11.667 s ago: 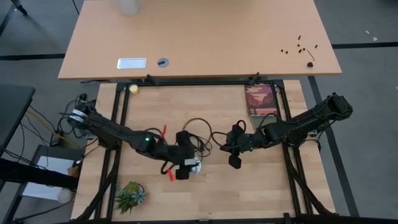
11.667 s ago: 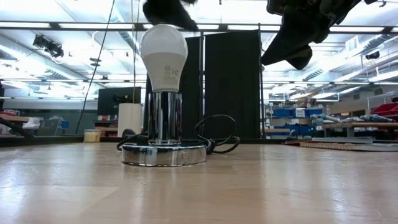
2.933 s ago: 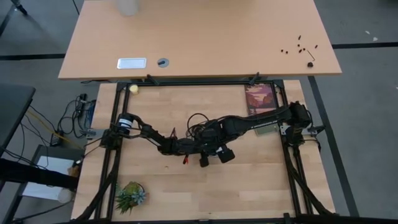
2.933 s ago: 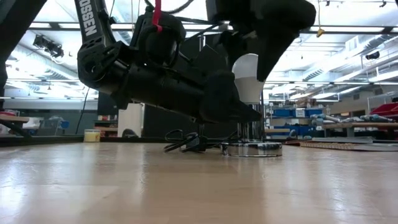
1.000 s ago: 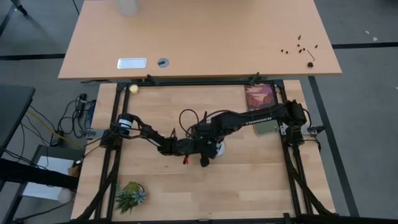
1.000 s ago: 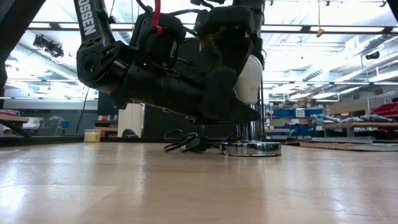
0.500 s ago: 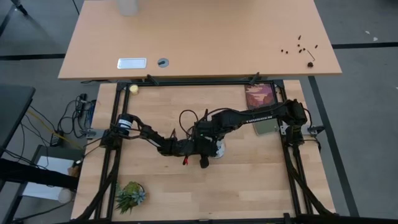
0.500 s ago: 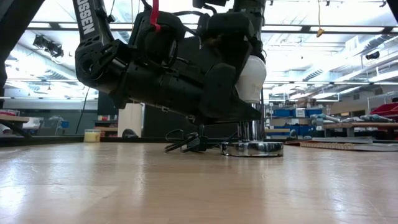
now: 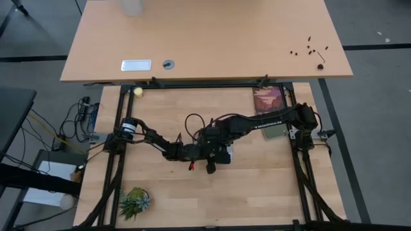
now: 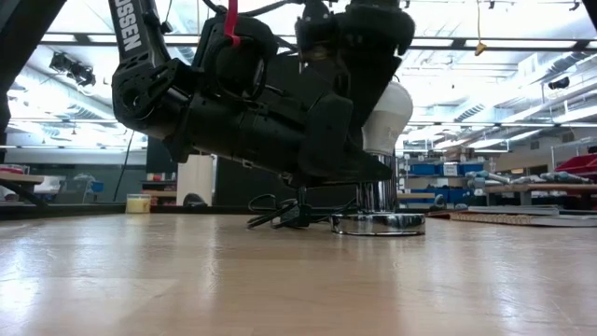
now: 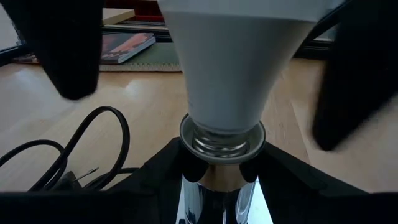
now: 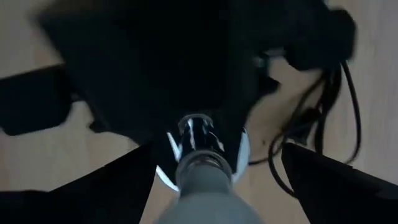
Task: Screw lightbulb
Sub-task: Insert the lightbulb into the silver lamp
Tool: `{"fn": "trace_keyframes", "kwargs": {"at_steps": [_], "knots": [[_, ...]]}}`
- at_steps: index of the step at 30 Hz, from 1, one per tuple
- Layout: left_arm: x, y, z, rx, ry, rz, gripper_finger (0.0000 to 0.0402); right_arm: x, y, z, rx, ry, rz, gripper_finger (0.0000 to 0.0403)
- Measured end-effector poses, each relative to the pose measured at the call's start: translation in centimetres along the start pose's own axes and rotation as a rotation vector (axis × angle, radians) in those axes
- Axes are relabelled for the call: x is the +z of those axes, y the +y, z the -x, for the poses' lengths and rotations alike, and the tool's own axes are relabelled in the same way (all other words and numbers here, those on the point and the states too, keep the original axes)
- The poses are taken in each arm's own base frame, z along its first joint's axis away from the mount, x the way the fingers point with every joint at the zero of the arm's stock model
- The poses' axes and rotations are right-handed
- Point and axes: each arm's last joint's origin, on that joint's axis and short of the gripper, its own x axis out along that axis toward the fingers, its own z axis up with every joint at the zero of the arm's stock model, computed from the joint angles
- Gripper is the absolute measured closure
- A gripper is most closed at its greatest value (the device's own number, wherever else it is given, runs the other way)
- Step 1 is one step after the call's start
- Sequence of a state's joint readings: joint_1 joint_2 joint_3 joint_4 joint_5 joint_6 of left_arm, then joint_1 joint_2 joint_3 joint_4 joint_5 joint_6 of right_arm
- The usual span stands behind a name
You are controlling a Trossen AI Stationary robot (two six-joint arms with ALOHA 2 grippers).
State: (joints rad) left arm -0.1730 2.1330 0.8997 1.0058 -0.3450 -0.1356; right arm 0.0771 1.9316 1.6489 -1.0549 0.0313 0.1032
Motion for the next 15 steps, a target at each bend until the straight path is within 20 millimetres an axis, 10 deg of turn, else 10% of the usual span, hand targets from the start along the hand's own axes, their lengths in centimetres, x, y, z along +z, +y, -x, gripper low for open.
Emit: {"fn": "trace_keyframes", "kwargs": {"at_steps": [15], "knots": [[0.0,0.0,0.0,-0.002,0.002,0.004,0.0218,1.6,0.5,3.3,0.042,-0.101,0.113,0.0052]]}}
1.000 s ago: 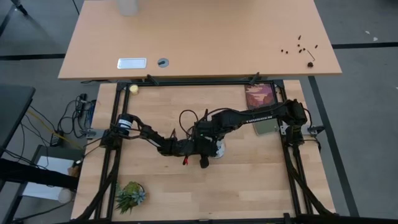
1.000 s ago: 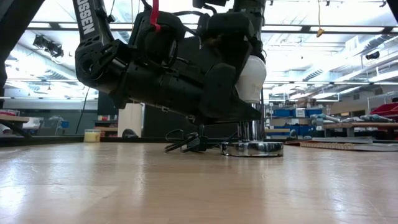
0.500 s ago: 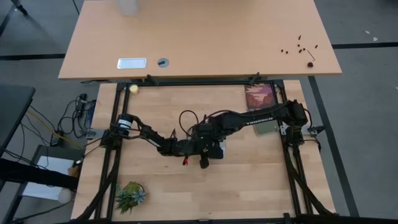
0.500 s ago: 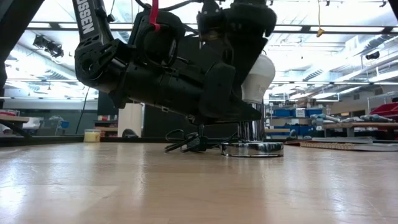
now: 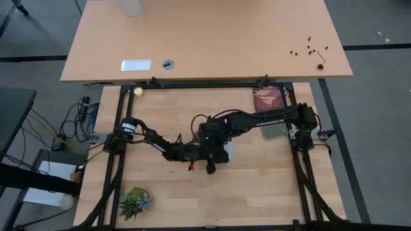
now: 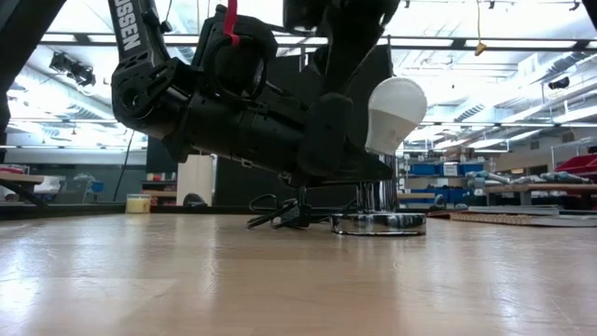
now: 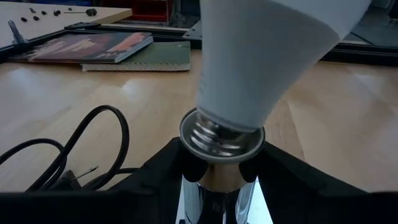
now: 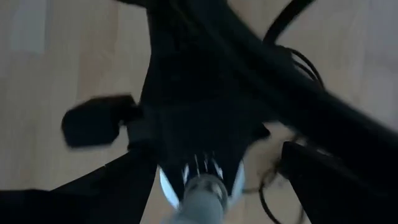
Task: Screw lightbulb
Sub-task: Insert the lightbulb into the silver lamp
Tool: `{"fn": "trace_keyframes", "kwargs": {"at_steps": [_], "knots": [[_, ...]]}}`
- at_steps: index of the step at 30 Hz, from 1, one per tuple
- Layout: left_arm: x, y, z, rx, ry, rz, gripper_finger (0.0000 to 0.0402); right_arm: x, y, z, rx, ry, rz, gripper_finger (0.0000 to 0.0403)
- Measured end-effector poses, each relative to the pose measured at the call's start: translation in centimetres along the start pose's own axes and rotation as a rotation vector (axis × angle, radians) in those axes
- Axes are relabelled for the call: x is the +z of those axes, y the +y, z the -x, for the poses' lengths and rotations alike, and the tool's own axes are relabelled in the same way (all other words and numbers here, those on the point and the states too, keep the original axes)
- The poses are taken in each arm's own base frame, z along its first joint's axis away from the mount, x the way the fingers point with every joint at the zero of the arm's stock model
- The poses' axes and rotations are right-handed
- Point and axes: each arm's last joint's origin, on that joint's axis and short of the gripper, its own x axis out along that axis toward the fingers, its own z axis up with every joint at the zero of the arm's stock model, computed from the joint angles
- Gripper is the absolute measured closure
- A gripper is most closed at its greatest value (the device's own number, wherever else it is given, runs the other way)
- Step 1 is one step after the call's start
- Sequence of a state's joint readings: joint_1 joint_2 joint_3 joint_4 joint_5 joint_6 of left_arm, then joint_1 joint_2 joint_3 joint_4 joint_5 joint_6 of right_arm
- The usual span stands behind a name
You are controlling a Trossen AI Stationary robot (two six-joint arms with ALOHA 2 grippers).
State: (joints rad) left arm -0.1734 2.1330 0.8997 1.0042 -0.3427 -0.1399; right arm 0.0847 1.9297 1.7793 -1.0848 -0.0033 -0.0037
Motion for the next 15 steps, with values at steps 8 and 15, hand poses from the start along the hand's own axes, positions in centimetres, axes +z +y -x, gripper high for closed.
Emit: {"fn": "trace_keyframes", "kwargs": {"at_steps": [8,15], "knots": [[0.0,0.0,0.0,0.001,0.0,0.004,0.0218,0.4,1.1,5.3,-0.085,0.03,0.063,0.0052],[0.0,0.0,0.0,0.002,0.0,0.017,0.0218,-1.7,3.7,6.3,-0.177,0.224,0.124,0.0052]]}}
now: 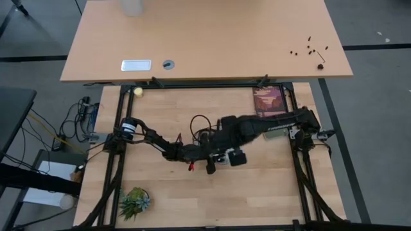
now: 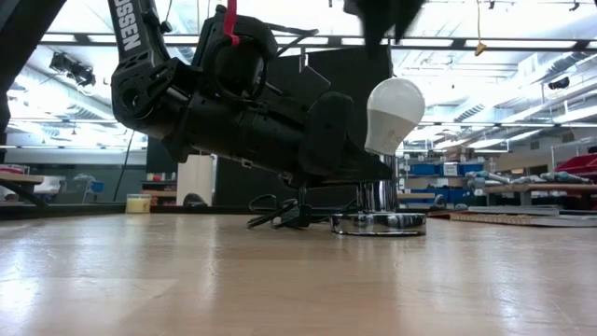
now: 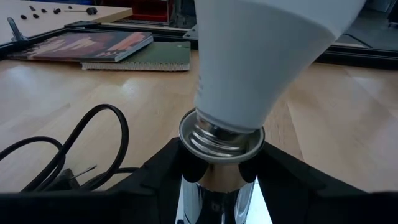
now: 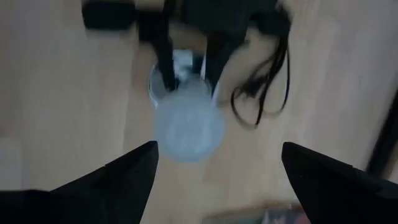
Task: Screw lightbulb
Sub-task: Insert the lightbulb into the silver lamp
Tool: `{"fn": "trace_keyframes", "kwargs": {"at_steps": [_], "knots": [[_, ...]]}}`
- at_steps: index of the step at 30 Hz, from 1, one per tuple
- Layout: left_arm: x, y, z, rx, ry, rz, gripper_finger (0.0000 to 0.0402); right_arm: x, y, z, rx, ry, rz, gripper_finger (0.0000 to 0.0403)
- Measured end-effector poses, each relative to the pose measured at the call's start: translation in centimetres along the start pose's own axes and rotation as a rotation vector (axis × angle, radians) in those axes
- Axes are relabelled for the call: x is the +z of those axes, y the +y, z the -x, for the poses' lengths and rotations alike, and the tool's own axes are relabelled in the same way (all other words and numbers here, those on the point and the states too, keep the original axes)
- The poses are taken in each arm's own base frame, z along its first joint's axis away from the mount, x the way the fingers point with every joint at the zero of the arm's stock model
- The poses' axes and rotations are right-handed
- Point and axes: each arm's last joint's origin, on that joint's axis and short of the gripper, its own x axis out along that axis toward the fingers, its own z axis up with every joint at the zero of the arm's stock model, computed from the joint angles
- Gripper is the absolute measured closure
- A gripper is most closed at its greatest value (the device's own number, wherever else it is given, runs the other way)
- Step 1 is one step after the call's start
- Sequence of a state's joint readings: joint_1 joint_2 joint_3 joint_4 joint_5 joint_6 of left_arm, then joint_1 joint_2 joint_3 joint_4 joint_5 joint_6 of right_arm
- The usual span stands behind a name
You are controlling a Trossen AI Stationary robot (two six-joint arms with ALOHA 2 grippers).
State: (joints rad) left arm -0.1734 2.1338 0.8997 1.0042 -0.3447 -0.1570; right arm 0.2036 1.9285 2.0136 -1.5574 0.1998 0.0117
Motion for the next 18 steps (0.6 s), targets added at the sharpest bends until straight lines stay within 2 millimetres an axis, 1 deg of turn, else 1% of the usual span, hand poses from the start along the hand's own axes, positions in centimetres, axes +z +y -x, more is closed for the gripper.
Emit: {"fn": "trace_keyframes", "kwargs": {"at_steps": [3,5,8,12,15,18], "knots": [[0.0,0.0,0.0,0.0,0.001,0.0,0.0218,-0.2,0.8,-0.1,-0.015,-0.004,0.005,0.0052],[0.0,0.0,0.0,0.0,0.001,0.001,0.0218,-0.7,0.8,0.3,-0.025,-0.032,0.0,0.0052],[0.0,-0.1,0.0,-0.004,0.001,0.001,0.0218,-2.3,0.8,1.0,-0.037,-0.052,-0.035,0.0052],[0.0,-0.1,0.1,-0.005,0.002,-0.001,0.0218,-4.4,0.8,1.0,-0.031,-0.142,-0.091,0.0052],[0.0,-0.2,0.1,-0.005,0.002,0.0,0.0218,-5.9,1.0,0.2,-0.042,-0.217,-0.104,0.0052],[0.0,-0.2,0.1,-0.006,0.002,0.002,0.0218,-7.0,1.5,-1.6,-0.051,-0.236,-0.078,0.0052]]}}
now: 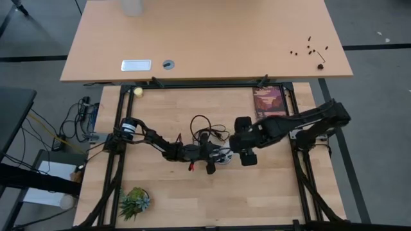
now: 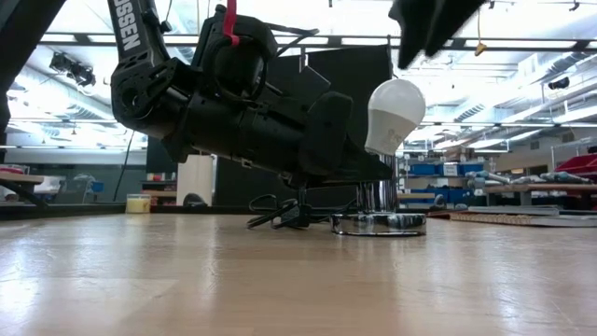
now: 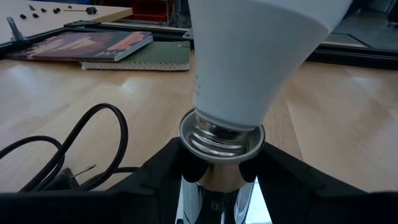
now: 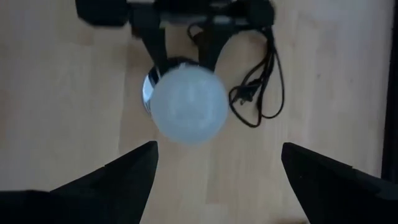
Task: Screw lightbulb
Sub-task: Insert the lightbulb into the silver lamp
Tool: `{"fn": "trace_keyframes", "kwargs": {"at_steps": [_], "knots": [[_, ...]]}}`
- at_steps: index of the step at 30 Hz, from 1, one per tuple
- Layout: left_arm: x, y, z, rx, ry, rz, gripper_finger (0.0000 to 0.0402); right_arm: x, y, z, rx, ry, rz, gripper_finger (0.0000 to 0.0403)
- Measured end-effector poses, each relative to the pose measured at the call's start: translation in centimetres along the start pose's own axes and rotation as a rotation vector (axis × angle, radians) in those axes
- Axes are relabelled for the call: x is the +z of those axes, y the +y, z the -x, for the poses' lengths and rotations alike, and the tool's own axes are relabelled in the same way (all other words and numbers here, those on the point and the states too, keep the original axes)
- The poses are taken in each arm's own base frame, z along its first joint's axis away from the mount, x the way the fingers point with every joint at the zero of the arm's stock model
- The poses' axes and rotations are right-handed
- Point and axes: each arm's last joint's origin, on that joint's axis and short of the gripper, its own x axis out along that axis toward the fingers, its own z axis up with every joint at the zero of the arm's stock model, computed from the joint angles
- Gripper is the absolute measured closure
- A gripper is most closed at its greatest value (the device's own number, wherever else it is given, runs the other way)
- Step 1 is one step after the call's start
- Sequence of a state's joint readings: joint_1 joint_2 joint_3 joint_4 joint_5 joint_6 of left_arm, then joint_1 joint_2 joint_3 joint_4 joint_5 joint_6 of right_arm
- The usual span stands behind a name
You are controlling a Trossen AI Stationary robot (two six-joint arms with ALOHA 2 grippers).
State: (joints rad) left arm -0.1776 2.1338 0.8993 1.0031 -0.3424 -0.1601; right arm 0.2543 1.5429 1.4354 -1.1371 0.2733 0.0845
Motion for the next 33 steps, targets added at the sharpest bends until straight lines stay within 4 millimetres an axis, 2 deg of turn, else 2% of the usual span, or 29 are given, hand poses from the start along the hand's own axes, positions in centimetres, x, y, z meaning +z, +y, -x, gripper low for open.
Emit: {"fn": "trace_keyframes", "kwargs": {"at_steps": [4,7,13,19,26,30,33], "knots": [[0.0,0.0,0.0,-0.001,0.0,0.001,0.0218,-1.7,0.5,-2.4,-0.017,0.015,0.044,0.0052],[0.0,0.0,0.0,-0.001,0.0,0.001,0.0218,-2.2,0.8,-4.0,-0.023,0.014,0.076,0.0052],[0.0,0.0,0.0,-0.004,0.001,0.001,0.0218,-1.1,0.1,-6.2,-0.019,-0.011,0.111,0.0052],[0.0,0.0,0.0,-0.005,0.001,0.003,0.0218,0.0,-0.2,-8.5,0.107,0.03,0.119,0.0051],[0.0,0.0,0.0,-0.004,0.0,0.006,0.0218,1.6,0.1,-9.0,0.121,0.023,0.179,0.005],[0.0,-0.1,0.0,-0.004,0.001,0.009,0.0218,1.2,-0.7,-9.1,0.118,0.06,0.166,0.0053],[-0.1,-0.1,0.0,-0.002,0.005,0.025,0.0218,-0.1,-1.2,-8.0,0.135,0.166,0.09,0.0058]]}}
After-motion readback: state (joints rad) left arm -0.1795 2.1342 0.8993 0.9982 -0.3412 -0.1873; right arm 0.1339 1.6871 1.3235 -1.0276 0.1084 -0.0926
